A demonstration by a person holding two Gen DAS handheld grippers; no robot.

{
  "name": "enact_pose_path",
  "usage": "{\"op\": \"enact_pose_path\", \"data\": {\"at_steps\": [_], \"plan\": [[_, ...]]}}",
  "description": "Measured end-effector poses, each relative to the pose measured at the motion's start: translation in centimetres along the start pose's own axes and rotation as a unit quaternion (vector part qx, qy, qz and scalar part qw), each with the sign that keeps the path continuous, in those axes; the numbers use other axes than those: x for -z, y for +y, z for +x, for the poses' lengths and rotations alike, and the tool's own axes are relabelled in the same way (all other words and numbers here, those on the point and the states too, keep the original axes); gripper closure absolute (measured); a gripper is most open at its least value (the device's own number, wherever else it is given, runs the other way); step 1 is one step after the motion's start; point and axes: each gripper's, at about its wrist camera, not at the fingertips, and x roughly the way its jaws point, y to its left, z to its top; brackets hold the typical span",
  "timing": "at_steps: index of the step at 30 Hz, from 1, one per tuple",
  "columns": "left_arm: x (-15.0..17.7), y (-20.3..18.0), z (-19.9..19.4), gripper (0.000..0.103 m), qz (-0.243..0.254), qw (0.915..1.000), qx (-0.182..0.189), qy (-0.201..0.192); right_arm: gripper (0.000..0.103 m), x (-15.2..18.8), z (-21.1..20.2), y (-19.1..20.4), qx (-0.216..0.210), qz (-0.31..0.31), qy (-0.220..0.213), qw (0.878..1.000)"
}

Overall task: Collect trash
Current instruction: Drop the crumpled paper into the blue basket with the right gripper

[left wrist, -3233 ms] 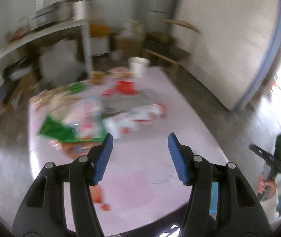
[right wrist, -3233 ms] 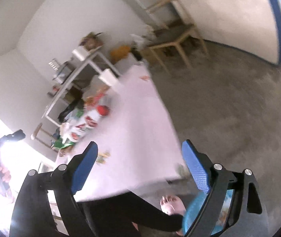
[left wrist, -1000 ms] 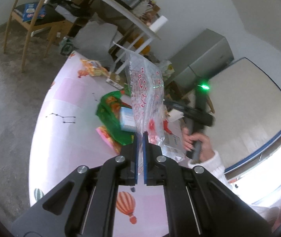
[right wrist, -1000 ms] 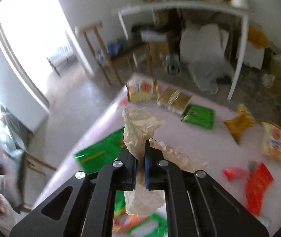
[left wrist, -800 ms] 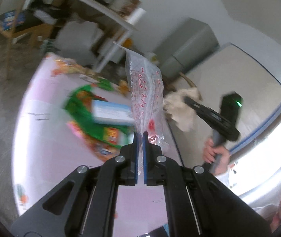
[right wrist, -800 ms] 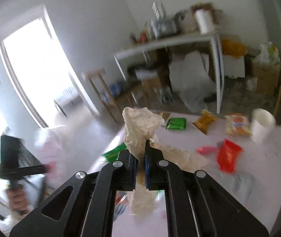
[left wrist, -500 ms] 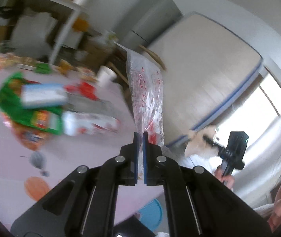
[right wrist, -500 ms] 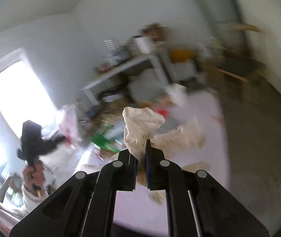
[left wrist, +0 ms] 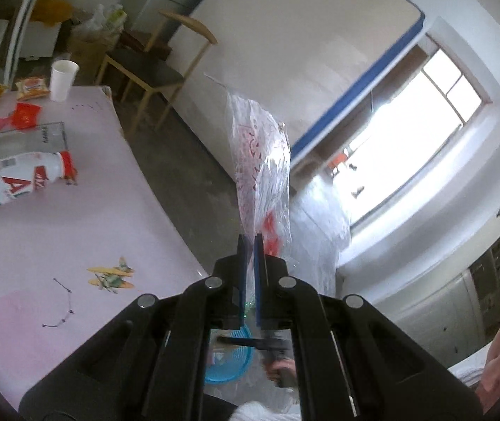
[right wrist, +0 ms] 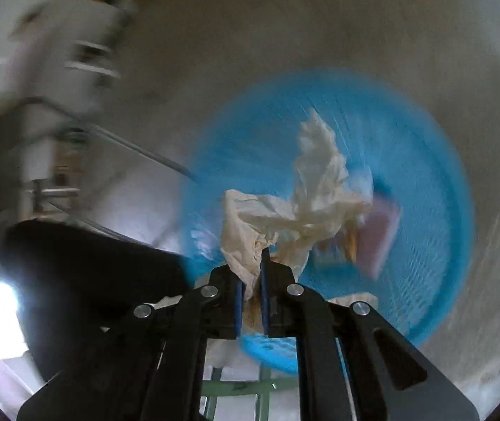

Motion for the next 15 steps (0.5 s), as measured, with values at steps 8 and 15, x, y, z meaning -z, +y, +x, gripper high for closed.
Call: {"op": "enact_pose_path", "data": {"at_steps": [8, 15], "plan": [[1.6, -0.4, 5.3, 0.101, 0.006, 0.9974, -0.010, 0.072, 0.014, -1.3, 8.2, -0.4, -0.028, 0.012, 0.067, 0.997], [4.6, -0.5, 13.4, 0.101, 0.021, 0.9852, -0.013, 0.169, 0.010, -1.7, 3.0, -0.9, 0.004, 0.056, -0.027, 0.998]]}}
